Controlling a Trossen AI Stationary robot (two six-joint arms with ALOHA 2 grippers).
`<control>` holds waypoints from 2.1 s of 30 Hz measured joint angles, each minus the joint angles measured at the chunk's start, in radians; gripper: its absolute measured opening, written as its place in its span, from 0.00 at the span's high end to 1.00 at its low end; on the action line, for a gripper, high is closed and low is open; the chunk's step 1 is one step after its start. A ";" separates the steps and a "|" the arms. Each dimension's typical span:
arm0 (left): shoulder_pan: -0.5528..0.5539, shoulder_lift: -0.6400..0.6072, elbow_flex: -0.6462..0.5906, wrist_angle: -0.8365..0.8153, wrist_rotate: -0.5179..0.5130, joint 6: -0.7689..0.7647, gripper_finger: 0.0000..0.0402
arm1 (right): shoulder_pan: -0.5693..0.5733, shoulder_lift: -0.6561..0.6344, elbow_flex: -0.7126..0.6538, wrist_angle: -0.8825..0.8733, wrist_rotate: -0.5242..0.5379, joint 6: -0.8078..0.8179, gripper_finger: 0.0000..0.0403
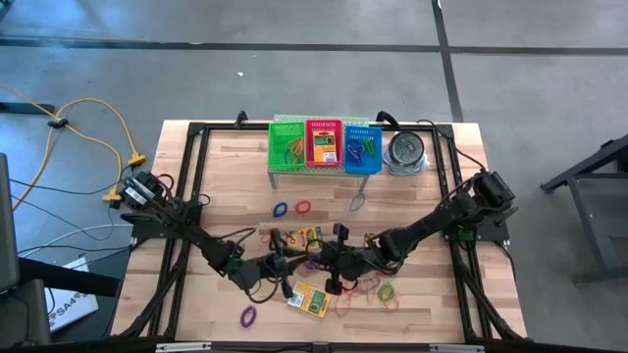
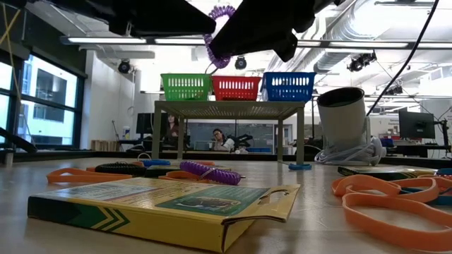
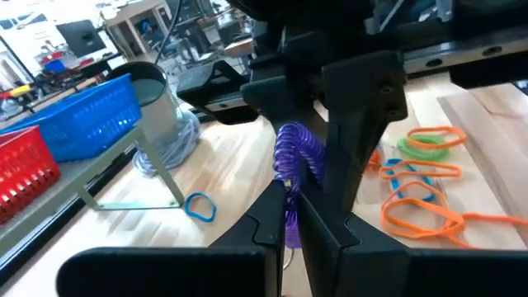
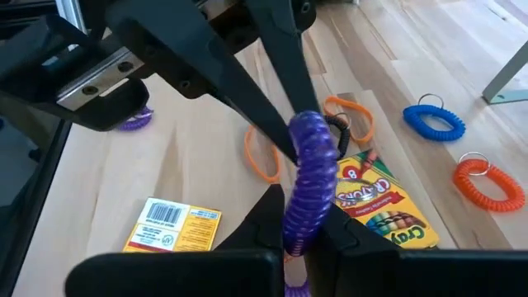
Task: Pick & Place Office Desk Supplies
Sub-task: Put the top left violet spring keychain into the blue bin on the shelf
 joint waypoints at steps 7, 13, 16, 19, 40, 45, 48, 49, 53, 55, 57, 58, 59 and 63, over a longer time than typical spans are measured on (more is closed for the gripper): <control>-0.006 0.000 0.000 0.000 -0.024 0.078 0.95 | 0.000 0.000 0.000 0.000 -0.006 0.000 0.97; -0.023 0.000 0.000 -0.027 -0.083 0.027 0.95 | 0.000 0.000 0.000 0.000 -0.006 -0.006 0.97; -0.023 -0.001 0.001 -0.016 -0.082 0.035 0.91 | 0.000 0.000 0.000 0.000 -0.006 -0.007 0.97; -0.021 -0.001 0.001 -0.007 -0.064 0.064 0.83 | 0.000 0.000 0.000 -0.001 -0.007 -0.007 0.97; 0.010 -0.001 0.001 -0.168 0.156 -0.218 0.53 | 0.041 -0.287 0.000 -0.381 0.192 0.161 0.97; 0.058 -0.001 0.000 -0.204 0.269 -0.324 0.53 | -0.021 -0.439 0.000 -0.383 0.197 0.106 0.97; 0.082 -0.001 0.000 -0.213 0.354 -0.361 0.53 | -0.081 -0.513 0.000 -0.397 0.213 0.071 0.97; 0.089 -0.001 0.000 -0.215 0.375 -0.368 0.53 | -0.105 -0.535 0.001 -0.411 0.218 0.065 0.97; 0.110 -0.001 0.000 -0.215 0.423 -0.372 0.53 | -0.246 -0.585 0.001 -0.550 0.203 0.093 0.97; 0.116 -0.001 0.000 -0.215 0.433 -0.372 0.53 | -0.324 -0.584 0.001 -0.646 0.175 0.119 0.97; 0.118 -0.001 0.000 -0.216 0.434 -0.372 0.53 | -0.388 -0.580 0.001 -0.693 0.150 0.123 0.97; 0.118 -0.001 0.000 -0.217 0.434 -0.372 0.53 | -0.413 -0.578 0.001 -0.693 0.138 0.112 0.97; 0.118 -0.001 0.000 -0.220 0.434 -0.372 0.53 | -0.435 -0.578 0.001 -0.678 0.127 0.095 0.97; 0.118 0.000 0.000 -0.225 0.434 -0.372 0.53 | -0.520 -0.581 0.001 -0.637 0.084 0.048 0.97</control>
